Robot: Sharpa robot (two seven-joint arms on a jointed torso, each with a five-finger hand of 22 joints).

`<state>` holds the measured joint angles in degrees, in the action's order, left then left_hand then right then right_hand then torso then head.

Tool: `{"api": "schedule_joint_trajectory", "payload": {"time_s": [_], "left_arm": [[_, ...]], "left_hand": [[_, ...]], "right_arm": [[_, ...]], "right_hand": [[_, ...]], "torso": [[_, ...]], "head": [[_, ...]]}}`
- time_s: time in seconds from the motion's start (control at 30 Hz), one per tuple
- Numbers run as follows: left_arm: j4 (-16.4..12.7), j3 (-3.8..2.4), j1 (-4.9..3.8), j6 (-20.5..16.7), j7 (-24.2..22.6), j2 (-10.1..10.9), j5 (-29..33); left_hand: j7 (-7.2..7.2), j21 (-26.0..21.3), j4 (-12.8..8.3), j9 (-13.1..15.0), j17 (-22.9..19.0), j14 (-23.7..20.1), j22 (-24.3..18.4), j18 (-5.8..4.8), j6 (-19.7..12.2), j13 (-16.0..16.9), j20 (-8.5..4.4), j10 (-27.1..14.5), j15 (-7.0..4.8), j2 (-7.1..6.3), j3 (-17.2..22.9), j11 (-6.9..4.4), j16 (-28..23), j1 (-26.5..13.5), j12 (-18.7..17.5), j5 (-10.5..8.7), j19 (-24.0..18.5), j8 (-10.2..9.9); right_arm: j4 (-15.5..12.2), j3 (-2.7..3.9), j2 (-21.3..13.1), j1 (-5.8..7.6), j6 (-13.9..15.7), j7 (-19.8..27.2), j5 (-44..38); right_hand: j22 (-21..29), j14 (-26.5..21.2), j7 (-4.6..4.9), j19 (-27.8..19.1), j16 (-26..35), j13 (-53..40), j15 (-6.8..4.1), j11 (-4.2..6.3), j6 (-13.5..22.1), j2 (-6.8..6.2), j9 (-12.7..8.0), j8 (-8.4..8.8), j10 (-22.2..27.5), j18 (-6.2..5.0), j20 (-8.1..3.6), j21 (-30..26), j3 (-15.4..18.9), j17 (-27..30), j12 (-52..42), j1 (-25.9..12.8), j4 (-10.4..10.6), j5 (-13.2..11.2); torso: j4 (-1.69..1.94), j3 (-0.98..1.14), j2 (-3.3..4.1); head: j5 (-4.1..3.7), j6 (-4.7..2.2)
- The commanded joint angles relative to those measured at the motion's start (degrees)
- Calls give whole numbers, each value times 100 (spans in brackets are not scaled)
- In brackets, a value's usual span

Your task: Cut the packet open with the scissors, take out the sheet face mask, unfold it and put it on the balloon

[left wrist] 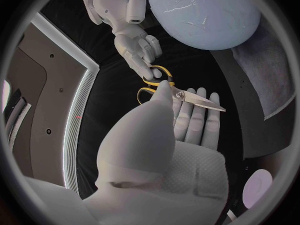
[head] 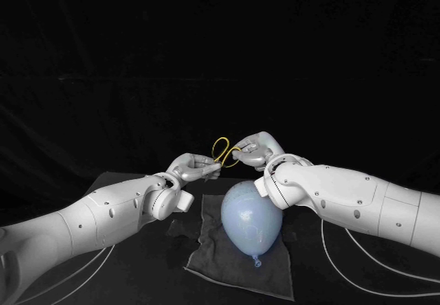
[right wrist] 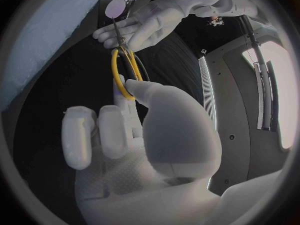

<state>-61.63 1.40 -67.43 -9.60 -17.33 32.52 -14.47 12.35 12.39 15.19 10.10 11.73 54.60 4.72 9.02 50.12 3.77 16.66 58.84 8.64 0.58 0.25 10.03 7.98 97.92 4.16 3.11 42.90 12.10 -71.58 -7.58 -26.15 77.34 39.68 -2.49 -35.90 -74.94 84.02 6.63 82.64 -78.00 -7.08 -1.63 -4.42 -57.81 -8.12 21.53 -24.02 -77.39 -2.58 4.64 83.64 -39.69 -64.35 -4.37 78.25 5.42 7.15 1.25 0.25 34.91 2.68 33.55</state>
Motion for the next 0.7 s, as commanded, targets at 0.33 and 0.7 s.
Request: {"api": "schedule_joint_trajectory", "payload": {"time_s": [0.33, 0.7], "left_arm": [[10, -8, -14, 47, 21, 2, -173], [3, -7, -18, 79, -19, 9, -166]], "left_hand": [[-116, 192, 147, 48, 175, 218, 32, 129, 404, -17, -28, 477, -116, 53, 755, -131, 64, 285, -49, -21, 347, 165], [-205, 212, 141, 166, 290, 287, 6, 129, 494, -17, -26, 680, -160, 118, 1427, -197, 59, -113, -55, -28, 351, 303]], "right_arm": [[17, 9, 0, 3, -127, 78, 14], [62, 9, 6, -1, -231, 31, -1]], "right_hand": [[-509, 158, -35, -22, -44, -11, -36, 233, 0, 63, 9, -31, -276, -2, -31, -8, -14, -20, -16, 6, -26, 34], [-494, 155, -35, -34, -37, -13, -36, 232, 4, 63, 12, -34, -277, -6, -31, -19, -20, -1, -14, -13, -40, 29]], "torso": [[4, -2, -1], [0, -3, -1]], "head": [[0, 18], [6, 42]]}}
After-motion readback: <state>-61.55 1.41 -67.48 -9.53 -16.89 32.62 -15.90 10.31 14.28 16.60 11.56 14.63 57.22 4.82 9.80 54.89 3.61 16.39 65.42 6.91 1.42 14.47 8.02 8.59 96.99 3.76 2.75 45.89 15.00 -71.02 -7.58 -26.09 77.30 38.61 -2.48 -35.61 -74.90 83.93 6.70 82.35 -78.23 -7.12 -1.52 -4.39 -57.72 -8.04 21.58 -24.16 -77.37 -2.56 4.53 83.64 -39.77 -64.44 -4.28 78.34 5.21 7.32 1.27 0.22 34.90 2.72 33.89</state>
